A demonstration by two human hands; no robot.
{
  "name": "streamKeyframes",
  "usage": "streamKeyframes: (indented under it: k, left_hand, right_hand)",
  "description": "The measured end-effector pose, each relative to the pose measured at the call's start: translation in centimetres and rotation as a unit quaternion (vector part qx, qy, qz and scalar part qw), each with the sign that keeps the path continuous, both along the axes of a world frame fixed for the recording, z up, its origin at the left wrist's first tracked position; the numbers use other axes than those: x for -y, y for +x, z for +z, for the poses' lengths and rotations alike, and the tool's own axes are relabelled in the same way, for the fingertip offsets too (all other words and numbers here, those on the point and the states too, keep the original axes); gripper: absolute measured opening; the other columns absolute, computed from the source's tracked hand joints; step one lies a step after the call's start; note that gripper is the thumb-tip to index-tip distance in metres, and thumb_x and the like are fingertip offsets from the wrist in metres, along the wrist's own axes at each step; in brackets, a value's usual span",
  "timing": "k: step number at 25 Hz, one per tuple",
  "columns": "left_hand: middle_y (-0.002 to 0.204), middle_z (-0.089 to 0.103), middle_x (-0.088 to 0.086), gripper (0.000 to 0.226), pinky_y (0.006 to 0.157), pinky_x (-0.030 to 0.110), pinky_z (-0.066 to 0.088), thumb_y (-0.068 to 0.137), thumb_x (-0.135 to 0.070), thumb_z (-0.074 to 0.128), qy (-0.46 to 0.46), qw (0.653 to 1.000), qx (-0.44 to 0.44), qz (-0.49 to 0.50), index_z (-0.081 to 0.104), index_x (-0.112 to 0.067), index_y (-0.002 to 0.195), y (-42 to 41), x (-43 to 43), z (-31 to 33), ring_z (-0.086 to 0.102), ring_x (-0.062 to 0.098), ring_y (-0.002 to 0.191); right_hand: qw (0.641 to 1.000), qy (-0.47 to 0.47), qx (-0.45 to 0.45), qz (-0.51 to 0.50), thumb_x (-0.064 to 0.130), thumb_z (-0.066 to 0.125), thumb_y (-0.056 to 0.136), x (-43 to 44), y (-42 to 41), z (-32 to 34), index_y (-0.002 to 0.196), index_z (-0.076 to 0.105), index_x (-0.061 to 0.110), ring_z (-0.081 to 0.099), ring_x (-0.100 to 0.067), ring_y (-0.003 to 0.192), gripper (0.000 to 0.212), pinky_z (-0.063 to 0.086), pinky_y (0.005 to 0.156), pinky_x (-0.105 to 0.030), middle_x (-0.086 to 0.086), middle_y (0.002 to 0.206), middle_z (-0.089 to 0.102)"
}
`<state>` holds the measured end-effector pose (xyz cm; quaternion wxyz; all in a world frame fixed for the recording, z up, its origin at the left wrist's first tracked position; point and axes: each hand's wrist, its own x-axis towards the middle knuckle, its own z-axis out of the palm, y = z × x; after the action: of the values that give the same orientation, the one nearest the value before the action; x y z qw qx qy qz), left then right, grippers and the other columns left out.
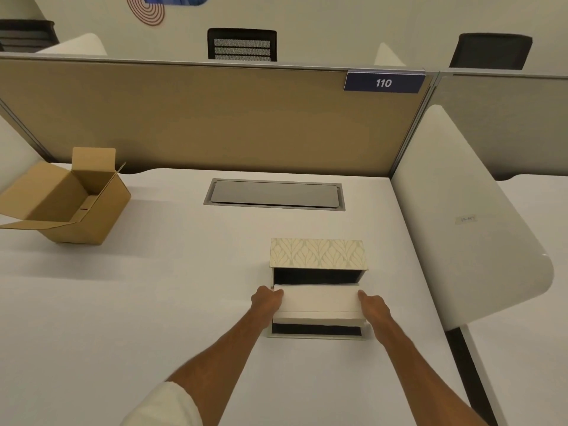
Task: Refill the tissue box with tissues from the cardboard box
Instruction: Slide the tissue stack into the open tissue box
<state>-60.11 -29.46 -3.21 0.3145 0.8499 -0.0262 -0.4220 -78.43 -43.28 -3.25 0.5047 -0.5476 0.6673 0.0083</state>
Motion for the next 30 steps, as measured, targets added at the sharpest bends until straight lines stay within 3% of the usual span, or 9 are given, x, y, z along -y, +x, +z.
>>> streamKeyframes:
  k: [4, 7, 9, 11, 13, 16, 19, 23, 30]
  left_hand:
    - [0.133, 0.051, 0.016, 0.053, 0.095, 0.034, 0.05, 0.095, -0.033, 0.054, -0.011, 1.0, -0.007, -0.016, 0.041, -0.001, 0.135, 0.0, -0.2, 0.2, 0.054, 0.028, 0.116]
    - [0.139, 0.052, 0.011, 0.061, 0.101, 0.037, 0.045, 0.093, -0.048, 0.05, 0.006, 0.982, 0.143, -0.125, 0.042, -0.008, 0.137, -0.6, -1.1, 0.4, 0.052, 0.028, 0.125]
    - [0.131, 0.06, 0.005, 0.057, 0.098, 0.034, 0.046, 0.09, -0.054, 0.049, -0.015, 0.922, 0.331, -0.199, 0.05, -0.015, 0.132, -0.7, -2.5, 0.7, 0.057, 0.022, 0.118]
    - [0.124, 0.064, 0.002, 0.058, 0.093, 0.032, 0.048, 0.085, -0.058, 0.052, -0.084, 0.845, 0.435, -0.3, 0.054, -0.018, 0.127, -0.6, -3.6, 0.9, 0.06, 0.019, 0.11]
    - [0.136, 0.055, 0.004, 0.076, 0.099, 0.033, 0.045, 0.078, -0.064, 0.059, -0.117, 0.786, 0.432, -0.426, 0.044, -0.017, 0.136, -0.6, -3.4, 0.8, 0.054, 0.022, 0.121]
    - [0.157, 0.025, 0.008, 0.121, 0.117, 0.041, 0.026, 0.06, -0.066, 0.074, -0.046, 0.743, 0.386, -0.544, 0.013, -0.013, 0.15, -0.7, -1.3, 0.3, 0.028, 0.027, 0.142]
    - [0.151, 0.03, 0.011, 0.131, 0.116, 0.043, 0.028, 0.052, -0.058, 0.084, 0.036, 0.71, 0.394, -0.582, 0.009, -0.011, 0.149, -0.4, 0.3, -0.8, 0.035, 0.029, 0.134]
    - [0.134, 0.046, 0.009, 0.115, 0.107, 0.038, 0.038, 0.051, -0.046, 0.089, 0.067, 0.714, 0.383, -0.581, 0.024, -0.011, 0.139, 0.1, 0.6, -2.1, 0.048, 0.025, 0.115]
    - [0.126, 0.052, 0.01, 0.095, 0.095, 0.034, 0.046, 0.057, -0.024, 0.088, 0.051, 0.729, 0.377, -0.569, 0.033, -0.011, 0.134, 0.5, 0.6, -2.0, 0.053, 0.024, 0.107]
  right_hand:
    - [1.0, -0.014, -0.008, 0.024, 0.041, 0.036, 0.1, -0.3, -0.2, 0.3, 0.133, 0.043, 0.0, 0.05, -0.033, 0.123, 0.053, 0.04, 0.105, -0.041, -0.019, 0.138, 0.05]
    - [0.967, -0.212, -0.071, 0.121, 0.045, 0.046, 0.095, -0.4, -1.3, 0.9, 0.123, 0.055, 0.006, 0.059, -0.029, 0.111, 0.049, 0.048, 0.095, -0.041, -0.014, 0.127, 0.061]
    - [0.918, -0.345, -0.057, 0.187, 0.048, 0.058, 0.087, -0.2, -2.3, 1.9, 0.106, 0.062, 0.013, 0.062, -0.018, 0.092, 0.04, 0.051, 0.079, -0.031, -0.007, 0.11, 0.067]
    - [0.869, -0.398, -0.02, 0.293, 0.052, 0.065, 0.08, 0.0, -2.9, 2.7, 0.106, 0.062, 0.017, 0.059, -0.012, 0.089, 0.044, 0.048, 0.076, -0.024, -0.002, 0.109, 0.067]
    - [0.812, -0.388, -0.037, 0.434, 0.063, 0.066, 0.071, 0.1, -2.6, 3.1, 0.128, 0.052, 0.019, 0.058, -0.017, 0.111, 0.074, 0.048, 0.091, -0.028, -0.002, 0.131, 0.059]
    - [0.737, -0.333, -0.125, 0.575, 0.068, 0.074, 0.057, 0.4, -0.9, 2.9, 0.15, 0.017, 0.016, 0.037, -0.022, 0.137, 0.121, 0.034, 0.112, -0.035, -0.003, 0.155, 0.03]
    - [0.669, -0.325, -0.202, 0.637, 0.06, 0.081, 0.055, 1.2, 0.5, 2.0, 0.151, 0.006, 0.011, 0.032, -0.025, 0.138, 0.132, 0.028, 0.116, -0.037, -0.008, 0.155, 0.025]
    - [0.66, -0.335, -0.218, 0.636, 0.05, 0.086, 0.054, 1.2, 1.1, 0.5, 0.148, 0.011, 0.013, 0.037, -0.027, 0.134, 0.126, 0.032, 0.113, -0.038, -0.009, 0.151, 0.03]
    - [0.661, -0.369, -0.201, 0.621, 0.027, 0.085, 0.061, 1.5, 1.0, -1.7, 0.144, 0.022, 0.013, 0.048, -0.024, 0.123, 0.105, 0.04, 0.107, -0.035, -0.008, 0.142, 0.042]
